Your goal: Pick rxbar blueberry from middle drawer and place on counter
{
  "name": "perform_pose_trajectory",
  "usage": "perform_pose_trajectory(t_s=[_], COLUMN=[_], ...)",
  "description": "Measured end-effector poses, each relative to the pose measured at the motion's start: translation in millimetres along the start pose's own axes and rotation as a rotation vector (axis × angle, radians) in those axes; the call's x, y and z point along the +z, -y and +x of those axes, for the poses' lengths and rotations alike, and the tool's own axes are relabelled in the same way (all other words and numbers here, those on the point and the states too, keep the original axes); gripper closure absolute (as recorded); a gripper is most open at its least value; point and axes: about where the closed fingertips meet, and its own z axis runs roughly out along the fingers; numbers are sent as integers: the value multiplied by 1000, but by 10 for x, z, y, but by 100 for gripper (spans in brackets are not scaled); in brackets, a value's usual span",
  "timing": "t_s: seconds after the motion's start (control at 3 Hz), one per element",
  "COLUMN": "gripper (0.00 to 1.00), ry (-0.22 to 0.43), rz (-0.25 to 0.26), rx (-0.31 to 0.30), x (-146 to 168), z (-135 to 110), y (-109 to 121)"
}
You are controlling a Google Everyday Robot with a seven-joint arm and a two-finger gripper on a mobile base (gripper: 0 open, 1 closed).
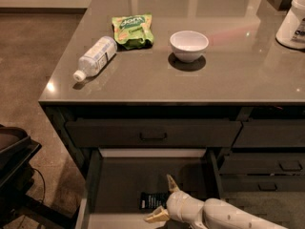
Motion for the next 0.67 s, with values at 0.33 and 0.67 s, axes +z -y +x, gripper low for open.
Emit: perform_pose_trajectory(t_s=[0.33,0.67], gripper=[0,0], ry=[-5,-23], rz=[-26,-50], rx=[12,-25], x=[119,218], z=[51,70], y=[-63,-64])
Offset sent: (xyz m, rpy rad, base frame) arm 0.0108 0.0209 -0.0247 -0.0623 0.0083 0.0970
